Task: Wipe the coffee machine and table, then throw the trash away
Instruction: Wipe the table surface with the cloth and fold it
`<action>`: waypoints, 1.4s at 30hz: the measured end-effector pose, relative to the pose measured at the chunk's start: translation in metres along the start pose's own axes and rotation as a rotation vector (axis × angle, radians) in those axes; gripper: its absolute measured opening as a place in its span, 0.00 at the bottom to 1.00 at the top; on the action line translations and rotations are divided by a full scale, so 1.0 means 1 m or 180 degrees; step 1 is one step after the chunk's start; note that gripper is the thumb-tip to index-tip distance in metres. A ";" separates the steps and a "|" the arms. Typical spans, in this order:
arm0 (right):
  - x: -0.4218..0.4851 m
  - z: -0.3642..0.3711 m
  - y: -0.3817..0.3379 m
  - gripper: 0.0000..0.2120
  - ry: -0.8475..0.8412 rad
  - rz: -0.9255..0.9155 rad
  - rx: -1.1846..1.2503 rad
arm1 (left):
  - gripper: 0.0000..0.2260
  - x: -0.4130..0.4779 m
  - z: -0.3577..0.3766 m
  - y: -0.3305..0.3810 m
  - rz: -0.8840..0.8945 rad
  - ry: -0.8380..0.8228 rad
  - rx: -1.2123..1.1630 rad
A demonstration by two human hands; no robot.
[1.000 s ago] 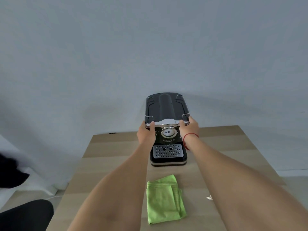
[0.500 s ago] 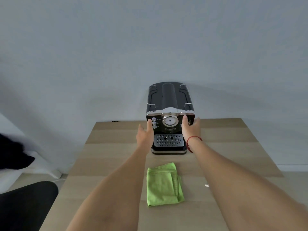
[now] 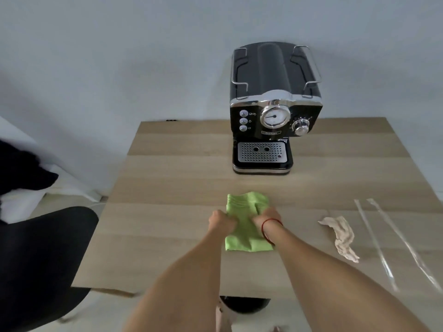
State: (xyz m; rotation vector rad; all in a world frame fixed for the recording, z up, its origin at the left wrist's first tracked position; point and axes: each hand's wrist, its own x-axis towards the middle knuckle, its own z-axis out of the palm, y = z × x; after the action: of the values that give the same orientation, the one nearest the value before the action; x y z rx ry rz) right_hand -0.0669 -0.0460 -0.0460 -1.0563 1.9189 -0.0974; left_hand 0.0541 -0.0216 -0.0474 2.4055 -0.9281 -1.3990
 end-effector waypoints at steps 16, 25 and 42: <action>0.046 0.028 -0.209 0.14 0.0940 -0.0953 0.0048 | 0.14 0.121 -0.140 0.082 0.0893 0.0647 -0.0955; 0.117 0.057 -0.240 0.31 0.1608 -0.1599 -0.0569 | 0.16 0.192 -0.169 0.090 0.1234 0.0989 -0.0558; 0.131 0.128 -0.202 0.18 0.1487 -0.2738 -0.0810 | 0.24 0.230 -0.182 -0.007 0.0955 0.2067 0.1071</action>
State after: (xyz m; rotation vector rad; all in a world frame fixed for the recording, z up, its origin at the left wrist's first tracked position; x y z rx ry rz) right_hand 0.1281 -0.2234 -0.1175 -2.1247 1.7502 -0.6403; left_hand 0.2906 -0.1807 -0.1171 2.5373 -1.3195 -0.3282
